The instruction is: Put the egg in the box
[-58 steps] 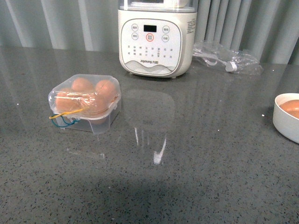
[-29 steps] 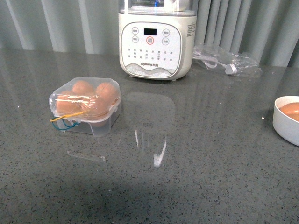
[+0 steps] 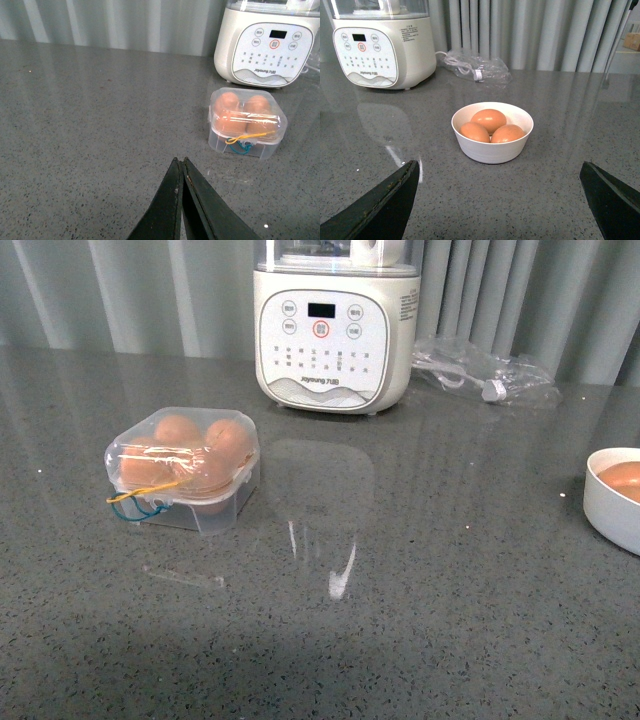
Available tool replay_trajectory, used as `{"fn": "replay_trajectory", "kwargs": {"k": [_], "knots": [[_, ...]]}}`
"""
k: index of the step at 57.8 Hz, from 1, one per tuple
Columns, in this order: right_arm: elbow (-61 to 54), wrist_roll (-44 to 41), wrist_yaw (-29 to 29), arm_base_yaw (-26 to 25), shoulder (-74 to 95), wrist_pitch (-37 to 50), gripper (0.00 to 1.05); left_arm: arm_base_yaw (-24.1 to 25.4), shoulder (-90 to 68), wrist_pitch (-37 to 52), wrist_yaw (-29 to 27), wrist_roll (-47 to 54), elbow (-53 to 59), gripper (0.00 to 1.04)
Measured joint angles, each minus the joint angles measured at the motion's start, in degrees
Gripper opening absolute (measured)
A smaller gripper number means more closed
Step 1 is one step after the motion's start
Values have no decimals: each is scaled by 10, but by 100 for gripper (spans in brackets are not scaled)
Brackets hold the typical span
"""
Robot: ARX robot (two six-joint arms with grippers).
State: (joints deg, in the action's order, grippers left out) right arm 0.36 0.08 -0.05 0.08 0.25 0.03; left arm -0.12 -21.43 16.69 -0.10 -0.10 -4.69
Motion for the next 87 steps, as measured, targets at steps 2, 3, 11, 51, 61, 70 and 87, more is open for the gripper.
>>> {"fn": "replay_trajectory", "kwargs": {"k": [2,3,11,51,61,70,87], "knots": [[0,0,0,0,0,0,97,0,7,-4,0,0,4,4],[0,0,0,0,0,0,97,0,11,-6,0,0,6,4],[0,0,0,0,0,0,97,0,43,-25,0,0,18,4],[0,0,0,0,0,0,97,0,212,-164,0,0,31,4],[0,0,0,0,0,0,97,0,212,-167,1,-1,31,6],[0,0,0,0,0,0,97,0,212,-167,1,0,31,31],[0,0,0,0,0,0,97,0,212,-167,1,0,31,81]]}}
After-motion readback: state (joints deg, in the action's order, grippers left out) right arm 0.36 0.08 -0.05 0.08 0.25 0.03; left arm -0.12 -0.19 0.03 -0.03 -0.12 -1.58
